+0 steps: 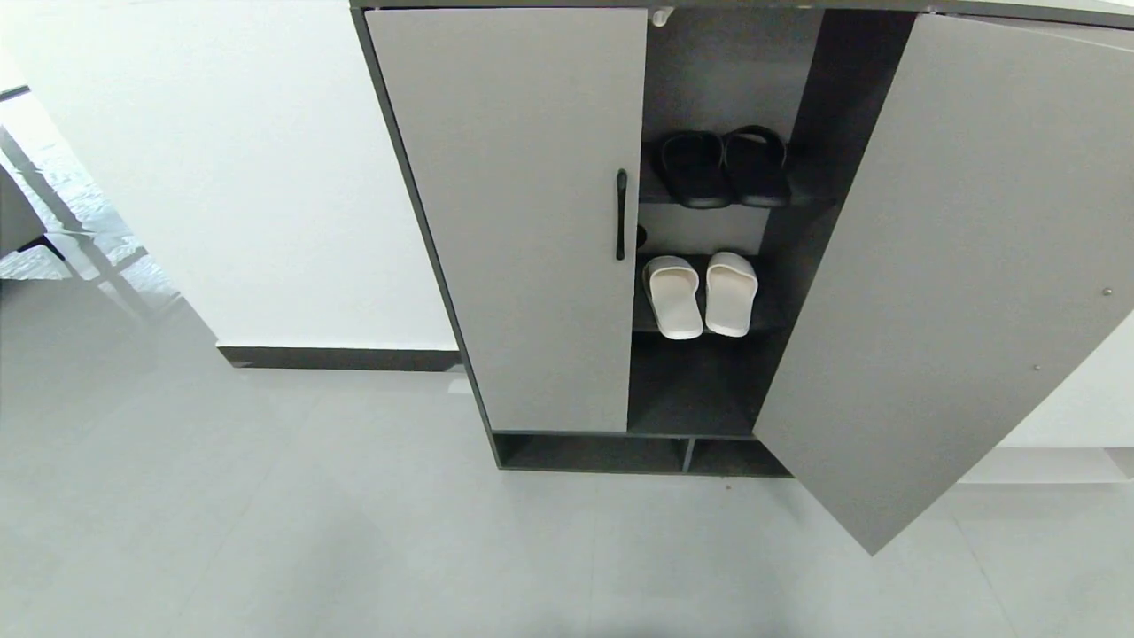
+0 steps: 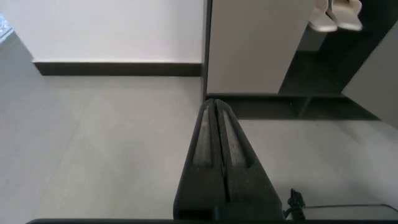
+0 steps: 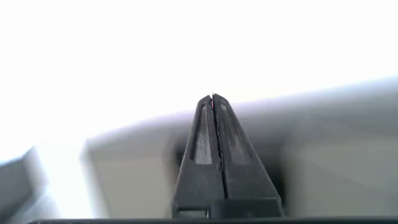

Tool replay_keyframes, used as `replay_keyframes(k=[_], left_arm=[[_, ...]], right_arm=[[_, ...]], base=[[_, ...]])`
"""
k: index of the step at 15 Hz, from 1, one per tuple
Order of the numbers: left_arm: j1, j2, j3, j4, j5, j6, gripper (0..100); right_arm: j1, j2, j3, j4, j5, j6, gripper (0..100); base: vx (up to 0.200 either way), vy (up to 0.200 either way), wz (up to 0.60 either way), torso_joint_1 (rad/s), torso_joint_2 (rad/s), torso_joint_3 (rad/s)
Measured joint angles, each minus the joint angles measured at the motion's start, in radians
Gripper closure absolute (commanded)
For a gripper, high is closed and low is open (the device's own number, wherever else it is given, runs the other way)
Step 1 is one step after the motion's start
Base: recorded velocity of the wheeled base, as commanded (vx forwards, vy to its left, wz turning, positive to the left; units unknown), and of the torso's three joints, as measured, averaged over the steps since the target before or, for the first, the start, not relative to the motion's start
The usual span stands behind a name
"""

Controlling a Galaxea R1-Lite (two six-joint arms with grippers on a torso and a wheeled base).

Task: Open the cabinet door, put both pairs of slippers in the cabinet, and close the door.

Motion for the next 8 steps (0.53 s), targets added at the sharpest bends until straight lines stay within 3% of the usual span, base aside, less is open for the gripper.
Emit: replay_keyframes(k=[3, 8], left_arm=[[-0.001, 0.000, 0.000, 0.001, 0.000, 0.000, 100], [-0.002, 0.000, 0.000, 0.001, 0.000, 0.000, 100]], right_arm=[[-0.222, -0.031, -0.095, 0.023, -0.034, -0.047, 100], [-0.747, 0.026, -0.080, 0.055, -0.097, -0.056, 100]], base=[[0.000, 0.000, 0.00, 0.000, 0.00, 0.000], [0.000, 0.000, 0.00, 0.000, 0.00, 0.000]])
